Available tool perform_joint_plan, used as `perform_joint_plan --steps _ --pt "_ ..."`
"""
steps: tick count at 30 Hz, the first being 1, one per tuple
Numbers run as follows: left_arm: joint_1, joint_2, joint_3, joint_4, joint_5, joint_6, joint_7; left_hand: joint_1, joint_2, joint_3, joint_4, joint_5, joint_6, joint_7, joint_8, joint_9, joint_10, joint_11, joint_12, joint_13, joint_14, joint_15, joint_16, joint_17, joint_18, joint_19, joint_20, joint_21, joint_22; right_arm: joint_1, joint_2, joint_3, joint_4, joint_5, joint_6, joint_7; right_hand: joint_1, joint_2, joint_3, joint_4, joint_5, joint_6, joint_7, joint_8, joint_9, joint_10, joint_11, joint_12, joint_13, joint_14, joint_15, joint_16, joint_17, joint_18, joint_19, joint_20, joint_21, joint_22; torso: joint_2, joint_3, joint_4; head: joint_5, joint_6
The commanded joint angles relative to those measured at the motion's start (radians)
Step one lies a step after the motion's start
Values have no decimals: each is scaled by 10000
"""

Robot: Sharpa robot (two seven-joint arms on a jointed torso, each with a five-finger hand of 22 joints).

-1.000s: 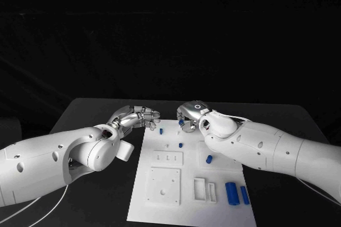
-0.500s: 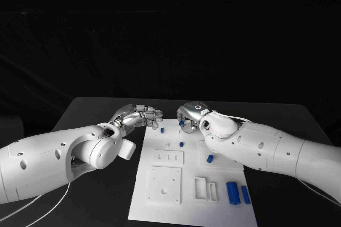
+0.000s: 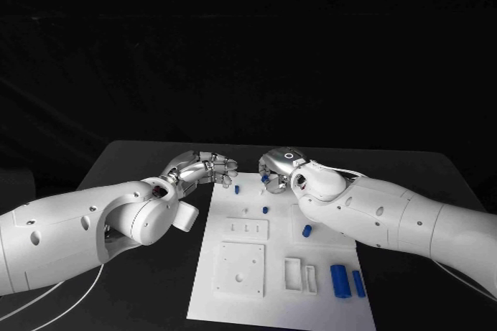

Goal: Assemble the parts on the task board

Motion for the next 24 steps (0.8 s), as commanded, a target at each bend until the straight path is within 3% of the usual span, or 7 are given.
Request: perform_joint_plan --steps 1,4,5,8,18,22,24 --pt "19 57 8 -39 -61 179 48 -63 -21 51 -29 -67 12 70 -53 16 2 33 -39 11 -90 12 36 -11 196 -64 3 49 204 -7 33 -6 -86 271 104 86 -173 -360 -22 88 37 -285 122 -191 -88 -287 201 -174 -50 -127 23 7 -38 307 -12 2 11 185 0 -6 7 -1 -17" --pt "19 90 7 -82 -59 191 43 -65 -22 50 -29 -68 11 72 -55 18 0 33 -42 13 -91 12 36 -11 196 -65 3 50 204 -7 51 -8 -115 304 33 97 -264 -627 -112 189 26 -644 275 -401 -170 -727 369 -308 -148 -103 166 32 -63 297 -2 38 15 183 1 -6 5 -8 -18" --pt "19 93 7 -87 -59 190 41 -65 -22 50 -29 -68 11 72 -56 19 0 33 -43 14 -92 12 36 -11 196 -65 3 50 204 -6 40 -9 -111 331 -6 99 -309 -757 -180 225 26 -905 393 -546 -230 -1080 472 -303 -239 -113 286 31 -77 296 -15 51 3 176 2 -6 2 -20 -24" --pt "19 91 7 -84 -59 191 44 -67 -22 50 -29 -69 11 73 -58 21 -1 34 -45 16 -93 13 36 -12 196 -66 4 51 204 -6 28 -9 -83 427 -144 115 -327 -923 -268 369 27 -1232 551 -708 -295 -1550 622 -274 -379 -246 429 -74 -169 290 -184 111 -133 124 16 -7 -17 -17 -23" --pt "19 76 7 -95 -58 180 42 -69 -23 52 -30 -71 9 77 -64 28 -4 36 -53 22 -95 13 37 -14 197 -69 4 53 203 -5 -126 -9 129 551 -381 153 -312 -967 -428 420 29 -1482 655 -803 -335 -1900 718 -257 -527 -287 527 -95 -238 312 -234 152 -205 116 -2 -1 10 -12 -43" --pt "19 70 7 -123 -53 177 54 -68 -23 53 -31 -72 9 78 -66 30 -3 36 -55 26 -95 13 37 -14 197 -71 4 54 203 2 -575 -4 748 945 -517 266 -284 -966 -423 441 33 -1446 642 -773 -323 -1853 707 -218 -530 -277 519 -80 -244 312 -214 151 -204 119 -11 5 -2 -7 -5" --pt "19 71 7 -102 -12 160 61 -68 -22 54 -31 -72 9 78 -67 32 -3 36 -56 27 -96 13 38 -15 197 -71 4 54 203 33 -994 103 1207 1392 -578 438 -238 -970 -394 473 34 -1346 600 -706 -295 -1692 662 -142 -505 -278 478 -72 -258 312 -214 154 -215 120 -12 9 -15 -8 3"
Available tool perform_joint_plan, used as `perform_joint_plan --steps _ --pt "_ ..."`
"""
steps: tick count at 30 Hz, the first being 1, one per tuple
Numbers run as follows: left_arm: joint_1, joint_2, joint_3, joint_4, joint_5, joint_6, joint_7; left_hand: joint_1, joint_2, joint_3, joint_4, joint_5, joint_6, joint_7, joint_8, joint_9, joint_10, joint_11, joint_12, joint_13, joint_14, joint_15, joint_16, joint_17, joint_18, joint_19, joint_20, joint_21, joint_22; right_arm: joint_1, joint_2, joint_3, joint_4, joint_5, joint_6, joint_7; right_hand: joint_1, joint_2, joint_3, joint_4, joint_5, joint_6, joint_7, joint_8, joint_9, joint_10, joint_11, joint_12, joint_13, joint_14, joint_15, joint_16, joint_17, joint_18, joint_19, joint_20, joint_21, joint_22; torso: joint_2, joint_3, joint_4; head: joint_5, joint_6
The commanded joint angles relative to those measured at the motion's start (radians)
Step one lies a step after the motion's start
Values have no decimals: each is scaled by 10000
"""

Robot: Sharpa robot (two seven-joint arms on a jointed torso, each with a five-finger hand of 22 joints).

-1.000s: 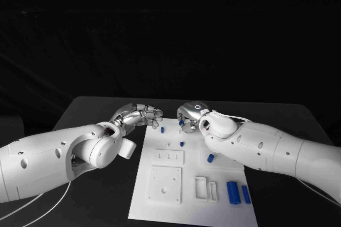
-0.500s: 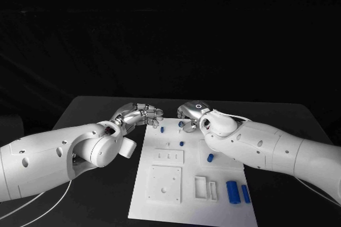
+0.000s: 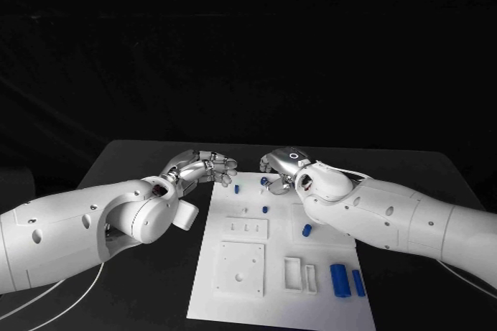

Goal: Assemble the parts on the task board

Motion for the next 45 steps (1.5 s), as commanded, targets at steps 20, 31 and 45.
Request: perform_joint_plan --steps 20,31,45 --pt "17 -179 8 161 -3 126 128 -41 -10 76 -51 -28 65 51 -59 60 65 8 -45 60 -62 -23 47 -22 203 -82 5 68 205 572 -2752 983 1543 2733 2257 832 -100 46 -1920 -130 1029 -216 -319 -210 -42 -413 -863 9507 7925 170 -740 697 481 388 605 -296 40 208 -40 114 -240 2 178" --pt "15 -193 7 135 1 149 107 -41 -12 77 -52 -28 66 48 -65 67 74 4 -46 69 -63 -22 48 -23 202 -84 6 71 205 335 -2411 968 941 2478 2664 882 -175 270 -2095 -325 1236 -243 -243 -312 -81 -603 -780 10915 9045 69 -660 1440 1216 388 802 -438 694 264 -25 131 -227 -45 180" --pt "15 -173 6 146 66 198 73 -46 -11 77 -50 -30 61 49 -74 72 82 1 -49 78 -62 -22 51 -25 202 -84 6 75 205 7 -1796 920 163 2160 2567 849 -166 427 -2003 -363 1378 -274 -199 -359 -121 -638 -734 11035 9129 70 -609 1577 1399 388 803 -429 945 258 -20 106 -205 -57 119"
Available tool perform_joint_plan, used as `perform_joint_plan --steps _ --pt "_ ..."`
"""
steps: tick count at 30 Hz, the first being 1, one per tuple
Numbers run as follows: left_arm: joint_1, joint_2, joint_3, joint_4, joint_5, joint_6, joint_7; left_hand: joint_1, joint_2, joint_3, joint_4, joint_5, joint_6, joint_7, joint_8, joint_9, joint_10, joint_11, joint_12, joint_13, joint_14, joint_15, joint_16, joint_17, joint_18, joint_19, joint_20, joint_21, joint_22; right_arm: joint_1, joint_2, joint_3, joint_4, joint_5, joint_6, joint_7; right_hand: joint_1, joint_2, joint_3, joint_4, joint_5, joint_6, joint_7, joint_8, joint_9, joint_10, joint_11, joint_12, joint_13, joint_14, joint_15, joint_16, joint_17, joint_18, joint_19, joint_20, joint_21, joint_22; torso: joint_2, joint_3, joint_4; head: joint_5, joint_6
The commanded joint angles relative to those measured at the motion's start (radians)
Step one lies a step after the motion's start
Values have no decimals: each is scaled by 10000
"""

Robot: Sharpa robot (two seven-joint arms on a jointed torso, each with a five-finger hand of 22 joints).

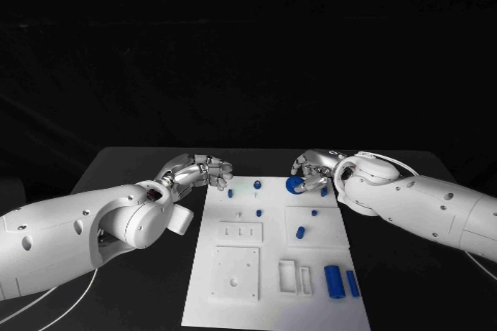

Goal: Assemble the parts on the task board

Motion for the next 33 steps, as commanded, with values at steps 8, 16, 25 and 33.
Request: perform_joint_plan --steps 8,16,25,33 --pt "12 19 6 0 32 185 63 -50 -10 49 -21 -32 22 15 -32 20 87 0 -51 17 -60 -22 55 -16 109 -84 6 39 201 -50 173 6 -344 -229 62 73 0 120 104 -17 -9 46 126 -43 -25 -160 76 58 21 -45 74 81 55 231 105 -64 102 249 -5 2 25 15 -25" --pt "12 32 6 -6 32 197 56 -53 -11 48 -19 -34 20 16 -37 24 91 -1 -54 23 -59 -22 57 -17 109 -84 6 41 201 -59 287 -7 -578 -238 86 89 -21 158 163 15 4 34 134 -57 -38 -169 84 65 24 -50 82 89 84 231 87 -57 144 246 -1 10 32 21 -43" --pt "12 11 6 -14 32 202 34 -59 -12 47 -16 -35 17 17 -43 28 92 -1 -58 28 -59 -22 59 -18 109 -85 6 43 201 -82 321 -31 -734 -222 238 127 25 330 575 174 -312 124 97 -36 -55 -187 52 68 17 -59 59 74 150 231 13 -40 249 231 -1 6 20 37 -59" --pt "12 10 5 -20 32 229 17 -60 -11 49 -16 -35 15 18 -48 33 92 -2 -63 33 -59 -23 60 -19 110 -86 5 45 200 -144 350 -46 -764 -223 266 163 118 406 1214 266 -701 346 30 60 -43 -174 -12 78 7 -41 -3 39 223 231 -52 -14 393 232 -3 9 29 38 -86"
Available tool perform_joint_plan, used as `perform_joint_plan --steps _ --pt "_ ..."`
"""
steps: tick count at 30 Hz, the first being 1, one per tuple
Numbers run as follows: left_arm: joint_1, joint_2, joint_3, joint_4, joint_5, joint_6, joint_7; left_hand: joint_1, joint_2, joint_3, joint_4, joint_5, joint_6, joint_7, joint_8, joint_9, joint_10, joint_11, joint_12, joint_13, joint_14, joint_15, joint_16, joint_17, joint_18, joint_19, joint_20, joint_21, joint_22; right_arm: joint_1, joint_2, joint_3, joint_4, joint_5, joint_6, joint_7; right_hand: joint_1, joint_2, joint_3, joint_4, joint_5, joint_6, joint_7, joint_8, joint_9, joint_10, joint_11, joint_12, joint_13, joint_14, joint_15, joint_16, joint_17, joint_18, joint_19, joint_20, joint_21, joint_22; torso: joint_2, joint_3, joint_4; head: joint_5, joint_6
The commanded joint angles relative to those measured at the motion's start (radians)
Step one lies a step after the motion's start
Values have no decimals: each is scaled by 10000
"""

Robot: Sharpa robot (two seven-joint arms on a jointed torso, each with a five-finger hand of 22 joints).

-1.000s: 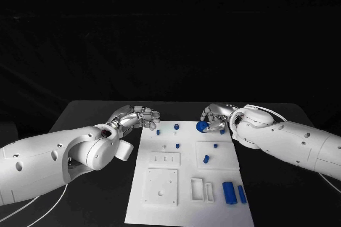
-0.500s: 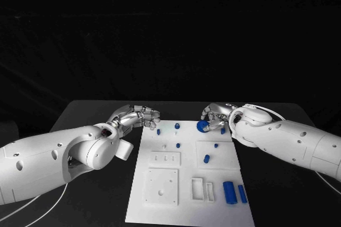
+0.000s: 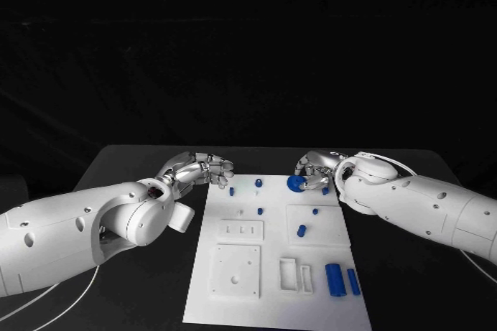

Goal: Assemble the parts on the task board

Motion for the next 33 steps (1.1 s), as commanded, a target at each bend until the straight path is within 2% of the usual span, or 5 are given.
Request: perform_joint_plan --steps 1,15,24,29,33 --pt "11 3 6 6 25 184 41 -61 -11 49 -16 -35 15 18 -49 16 92 -1 -63 16 -59 -23 60 -12 129 -86 5 46 204 -58 27 -11 -34 -103 172 120 8 106 120 2 -96 277 132 78 22 -98 52 40 -2 -21 -55 -16 27 241 -55 -11 63 236 3 5 5 -2 -14" --pt "11 1 5 -7 17 156 -15 -40 -1 63 -25 -28 15 16 -58 27 92 -2 -74 27 -61 -24 62 -15 132 -88 2 51 203 -121 65 -41 -84 -279 584 77 -224 271 145 -71 -126 888 -54 395 181 -1 -120 56 -22 1 -211 -47 100 241 -105 13 215 227 3 1 7 22 -63" --pt "11 5 4 -16 13 159 -23 -5 1 81 -44 -14 16 15 -68 41 94 -3 -85 41 -64 -26 65 -18 135 -93 0 56 203 -133 82 -94 -81 -706 442 -55 -486 270 -19 -34 66 1043 -119 467 263 49 -183 39 -41 20 -271 -70 137 241 -117 17 289 218 1 2 4 26 -81" --pt "11 0 4 -21 8 155 -26 7 0 86 -50 -9 17 14 -71 46 95 -4 -88 45 -64 -26 66 -19 136 -94 0 58 203 -133 78 -100 -50 -891 88 -108 -469 374 136 73 -161 1198 -176 528 320 95 -239 28 -53 31 -321 -87 161 241 -122 10 311 207 2 6 -5 30 -87" --pt "11 6 4 -23 5 156 -28 14 2 90 -52 -6 18 14 -72 49 97 -4 -90 48 -64 -26 67 -19 136 -94 0 60 203 -133 71 -102 25 -1061 10 -142 -550 577 398 396 -712 1286 -216 571 368 120 -276 15 -64 28 -357 -97 179 241 -120 11 313 194 1 4 -6 22 -87"
